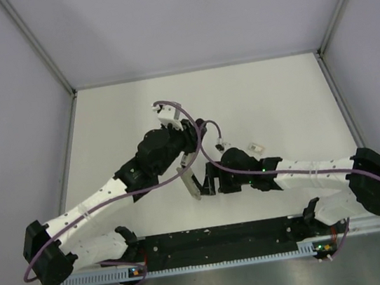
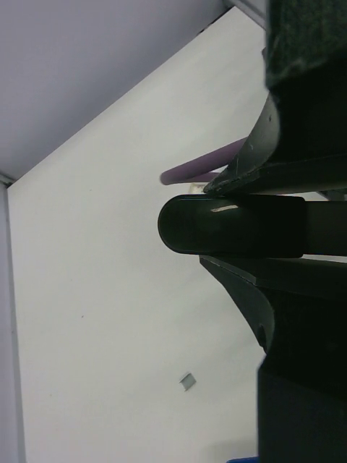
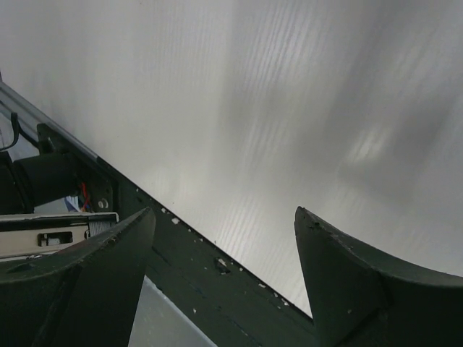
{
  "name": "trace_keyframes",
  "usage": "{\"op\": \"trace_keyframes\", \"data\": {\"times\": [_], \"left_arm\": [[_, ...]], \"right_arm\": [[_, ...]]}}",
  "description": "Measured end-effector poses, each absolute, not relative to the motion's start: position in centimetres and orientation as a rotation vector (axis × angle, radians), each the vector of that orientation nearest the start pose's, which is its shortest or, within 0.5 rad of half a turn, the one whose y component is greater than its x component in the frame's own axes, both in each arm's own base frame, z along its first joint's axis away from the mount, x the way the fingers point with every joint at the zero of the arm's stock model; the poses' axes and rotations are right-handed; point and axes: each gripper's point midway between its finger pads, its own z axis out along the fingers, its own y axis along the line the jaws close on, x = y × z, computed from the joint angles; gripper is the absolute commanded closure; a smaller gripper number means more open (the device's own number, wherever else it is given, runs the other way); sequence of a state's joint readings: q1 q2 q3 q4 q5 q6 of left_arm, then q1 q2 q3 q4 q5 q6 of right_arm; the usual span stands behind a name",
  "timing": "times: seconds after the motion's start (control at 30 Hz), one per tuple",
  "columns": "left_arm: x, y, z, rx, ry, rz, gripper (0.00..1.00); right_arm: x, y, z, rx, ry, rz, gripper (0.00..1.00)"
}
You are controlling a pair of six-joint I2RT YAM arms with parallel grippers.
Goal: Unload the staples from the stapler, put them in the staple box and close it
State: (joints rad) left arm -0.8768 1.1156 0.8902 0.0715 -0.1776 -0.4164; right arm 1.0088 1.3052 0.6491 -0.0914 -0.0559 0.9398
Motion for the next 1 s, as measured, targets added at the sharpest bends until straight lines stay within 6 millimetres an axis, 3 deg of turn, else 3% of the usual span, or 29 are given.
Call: {"op": "trace_keyframes", "data": {"times": [0.17,0.47,0.87,1.0], "left_arm": [[27.7,-28.9,28.3,0.204,1.727,-0.747,1.0],[29.3,-28.4,28.3,0.126,1.704,-0.693,1.0],[32.0,-29.6,23.3,0.107,1.787,-0.567,1.0],[32.2,-29.7,22.7,0.129,1.799,-0.54,1.0]], "right_arm": [[13.7,32.8,7.7,-0.163,2.576,0.996,0.22],[13.9,34.9,7.9,-0.177,2.582,1.041,0.21],[13.3,35.2,7.5,-0.21,2.609,1.049,0.21],[13.4,35.0,7.2,-0.208,2.617,1.024,0.21]]}}
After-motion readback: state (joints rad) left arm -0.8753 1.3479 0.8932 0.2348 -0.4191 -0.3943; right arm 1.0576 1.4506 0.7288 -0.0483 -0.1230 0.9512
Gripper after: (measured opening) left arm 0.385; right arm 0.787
